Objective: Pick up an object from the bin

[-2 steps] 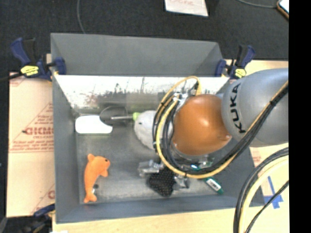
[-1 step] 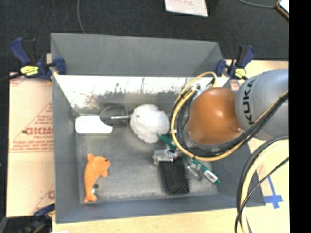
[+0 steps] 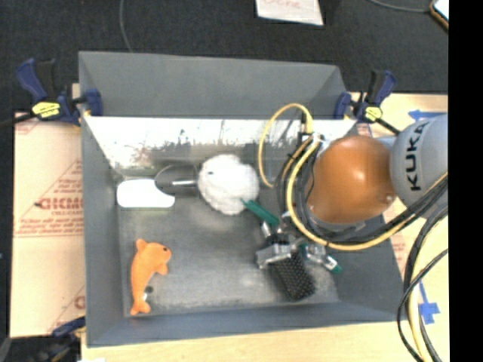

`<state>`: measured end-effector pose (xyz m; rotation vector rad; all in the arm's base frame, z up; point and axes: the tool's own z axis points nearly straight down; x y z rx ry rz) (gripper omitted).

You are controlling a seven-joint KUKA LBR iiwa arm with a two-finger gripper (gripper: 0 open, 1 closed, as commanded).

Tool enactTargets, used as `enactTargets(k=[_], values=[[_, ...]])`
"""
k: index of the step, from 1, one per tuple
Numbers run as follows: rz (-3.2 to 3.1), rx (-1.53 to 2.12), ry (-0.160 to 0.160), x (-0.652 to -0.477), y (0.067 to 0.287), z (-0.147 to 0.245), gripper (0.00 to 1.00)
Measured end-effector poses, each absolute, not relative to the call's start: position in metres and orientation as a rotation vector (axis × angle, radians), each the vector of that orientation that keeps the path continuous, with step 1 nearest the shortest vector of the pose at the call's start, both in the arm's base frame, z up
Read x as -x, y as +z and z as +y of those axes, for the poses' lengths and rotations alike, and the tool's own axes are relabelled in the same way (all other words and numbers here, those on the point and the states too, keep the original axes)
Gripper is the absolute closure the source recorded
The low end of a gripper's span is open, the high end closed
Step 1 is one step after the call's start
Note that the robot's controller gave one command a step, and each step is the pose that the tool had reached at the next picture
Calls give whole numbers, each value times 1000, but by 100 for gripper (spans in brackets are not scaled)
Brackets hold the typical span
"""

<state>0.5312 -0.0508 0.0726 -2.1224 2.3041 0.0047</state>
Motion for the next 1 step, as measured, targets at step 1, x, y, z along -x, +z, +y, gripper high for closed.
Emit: enactTargets(k=[1], values=[[2305, 2122, 5, -531, 73, -51, 100]])
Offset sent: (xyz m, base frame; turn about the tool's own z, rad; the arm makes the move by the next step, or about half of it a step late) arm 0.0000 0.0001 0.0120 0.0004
